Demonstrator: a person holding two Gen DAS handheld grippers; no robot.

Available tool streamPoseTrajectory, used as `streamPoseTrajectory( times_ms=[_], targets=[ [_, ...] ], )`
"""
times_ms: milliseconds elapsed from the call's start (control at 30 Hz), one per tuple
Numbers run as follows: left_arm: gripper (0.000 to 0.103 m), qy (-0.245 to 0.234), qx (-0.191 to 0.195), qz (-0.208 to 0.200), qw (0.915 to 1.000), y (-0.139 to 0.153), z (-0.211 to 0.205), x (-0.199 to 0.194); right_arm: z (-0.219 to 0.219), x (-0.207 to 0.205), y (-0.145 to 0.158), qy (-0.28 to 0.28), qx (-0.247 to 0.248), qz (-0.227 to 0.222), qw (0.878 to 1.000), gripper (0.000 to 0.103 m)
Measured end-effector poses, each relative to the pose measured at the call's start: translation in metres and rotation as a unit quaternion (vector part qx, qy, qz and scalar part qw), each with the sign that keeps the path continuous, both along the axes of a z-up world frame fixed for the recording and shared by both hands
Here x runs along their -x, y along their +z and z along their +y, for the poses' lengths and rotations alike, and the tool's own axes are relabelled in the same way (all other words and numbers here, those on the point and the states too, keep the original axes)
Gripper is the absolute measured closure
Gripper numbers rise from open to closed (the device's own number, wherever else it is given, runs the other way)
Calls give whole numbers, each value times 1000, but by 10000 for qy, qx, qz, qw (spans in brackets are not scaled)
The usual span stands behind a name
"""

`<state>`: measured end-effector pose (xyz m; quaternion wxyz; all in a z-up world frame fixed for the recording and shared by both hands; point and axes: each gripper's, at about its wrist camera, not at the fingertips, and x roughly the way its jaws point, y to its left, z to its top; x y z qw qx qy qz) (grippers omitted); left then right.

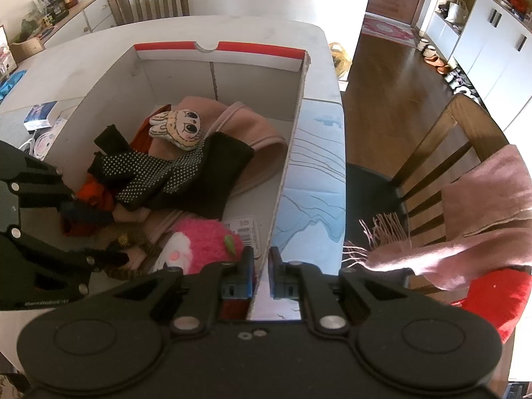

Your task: Organize objects

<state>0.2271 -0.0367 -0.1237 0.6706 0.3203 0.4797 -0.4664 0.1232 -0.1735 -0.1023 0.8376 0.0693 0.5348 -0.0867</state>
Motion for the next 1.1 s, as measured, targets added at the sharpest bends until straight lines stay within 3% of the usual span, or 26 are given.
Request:
streamPoseTrajectory(
  times_ms=[33, 100, 433, 800, 900, 1100],
  targets=[
    [50, 33, 51, -20, 10000, 2, 1, 1, 0, 0, 0, 16, -3, -4, 10000, 94],
    [45, 42, 167, 10, 9999, 7, 2, 2, 0, 0, 0, 43, -6, -5, 10000, 94],
    [43, 577, 608, -111, 9964, 36, 25, 9, -1, 1, 0, 249, -11, -16, 9997, 93],
    [43, 1462, 1297, -196, 9805, 71, 78, 12, -2, 1, 0, 322, -47, -44, 9995, 93],
    [33, 1610, 1436, -269, 9761, 80, 94, 13, -1, 1, 0, 318, -56, -31, 9995, 92],
    [28, 1943, 1556, -384, 9678, 84, 130, 5, -2, 0, 0, 247, -77, 5, 9997, 93]
  ],
)
